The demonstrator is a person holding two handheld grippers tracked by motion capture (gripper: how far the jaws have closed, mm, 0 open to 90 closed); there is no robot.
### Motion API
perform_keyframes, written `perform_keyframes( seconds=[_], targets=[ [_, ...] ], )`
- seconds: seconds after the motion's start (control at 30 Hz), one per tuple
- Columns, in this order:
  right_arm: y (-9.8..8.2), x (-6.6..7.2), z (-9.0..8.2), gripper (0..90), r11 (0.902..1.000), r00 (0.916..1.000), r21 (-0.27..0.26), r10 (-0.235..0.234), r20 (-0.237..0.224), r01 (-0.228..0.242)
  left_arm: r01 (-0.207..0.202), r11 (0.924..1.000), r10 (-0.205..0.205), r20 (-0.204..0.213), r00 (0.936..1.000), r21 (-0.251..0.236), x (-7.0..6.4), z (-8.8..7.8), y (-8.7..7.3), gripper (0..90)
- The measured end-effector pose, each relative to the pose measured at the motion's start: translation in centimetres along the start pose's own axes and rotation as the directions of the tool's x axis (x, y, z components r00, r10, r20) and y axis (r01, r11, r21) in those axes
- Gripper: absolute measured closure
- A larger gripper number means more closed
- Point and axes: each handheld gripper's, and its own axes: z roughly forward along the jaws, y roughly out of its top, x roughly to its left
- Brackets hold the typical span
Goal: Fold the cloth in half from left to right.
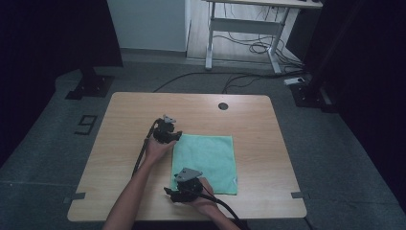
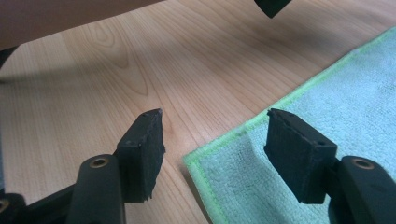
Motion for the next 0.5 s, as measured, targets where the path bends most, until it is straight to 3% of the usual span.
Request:
perform_keyframes(
  seconds=[0.4,0.5],
  targets=[
    [-0.6,0.2,0.6,42.6,0.9971,0.9967,0.069,-0.037,0.072,0.032,-0.003,0.9986,0.002,0.015,0.9999,0.052,-0.3,1.4,-0.6,65.9],
    [-0.6,0.2,0.6,49.5,0.9972,0.9957,0.071,-0.028,0.088,0.022,0.002,0.9985,-0.003,0.026,0.9997,0.055,-0.4,1.5,-0.6,71.8]
  ],
)
